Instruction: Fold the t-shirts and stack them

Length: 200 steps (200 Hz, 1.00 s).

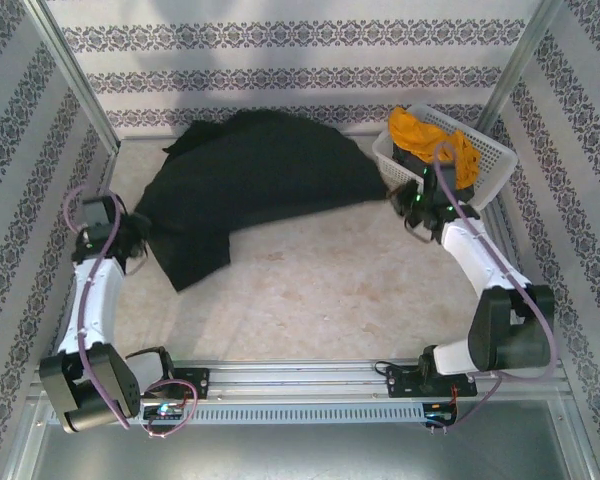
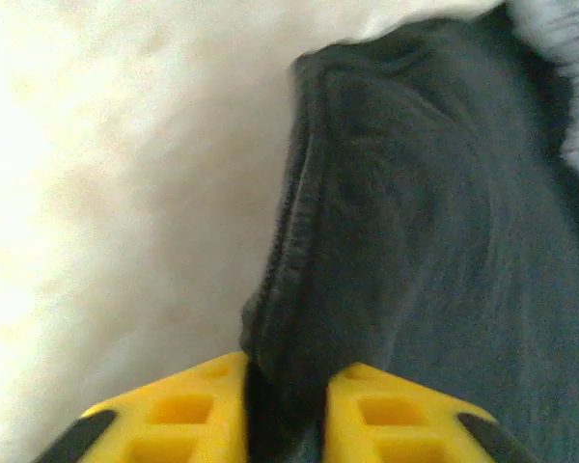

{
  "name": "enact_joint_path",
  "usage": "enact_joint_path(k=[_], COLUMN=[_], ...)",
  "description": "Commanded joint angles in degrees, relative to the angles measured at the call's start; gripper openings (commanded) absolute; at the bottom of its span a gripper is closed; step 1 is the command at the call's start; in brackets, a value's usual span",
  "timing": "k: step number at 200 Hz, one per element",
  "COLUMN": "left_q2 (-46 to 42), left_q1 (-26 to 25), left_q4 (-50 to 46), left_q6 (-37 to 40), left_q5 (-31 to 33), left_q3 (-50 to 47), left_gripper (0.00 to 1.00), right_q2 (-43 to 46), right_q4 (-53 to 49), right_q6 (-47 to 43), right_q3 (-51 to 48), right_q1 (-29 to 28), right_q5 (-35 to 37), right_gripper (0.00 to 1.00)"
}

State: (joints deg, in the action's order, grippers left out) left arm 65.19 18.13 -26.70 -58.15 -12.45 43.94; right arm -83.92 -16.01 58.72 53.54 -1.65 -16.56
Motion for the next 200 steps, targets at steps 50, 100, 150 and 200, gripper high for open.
enact_joint_path(k=[50,100,150,200], left_q2=[-6.1,-9.1,-2.1,4.9], left_q1=[-0.2,-1.0,-5.0,-5.7], left_q4=[-11.1,-10.1,-9.1,-0.8], left_q6=[3.1,0.4,0.6,0.0], left_q5=[5.2,-0.1,-1.6,0.7], left_q3=[-4.3,-11.8,-13.5,-13.9], left_gripper=[0.57,0.56,0.57,0.33], right_q2=[-6.9,3.1,4.7,3.1], right_q4=[-19.0,-20.9,-21.6,-20.1], right_q6=[-10.4,-9.9,-9.3,-9.0], right_q3=[6.0,-2.0,-5.5,-8.4], right_q1=[-0.3,1.3,5.1,6.4], right_q5=[1.3,6.1,6.6,7.6], right_gripper=[0.46,0.48,0.47,0.45])
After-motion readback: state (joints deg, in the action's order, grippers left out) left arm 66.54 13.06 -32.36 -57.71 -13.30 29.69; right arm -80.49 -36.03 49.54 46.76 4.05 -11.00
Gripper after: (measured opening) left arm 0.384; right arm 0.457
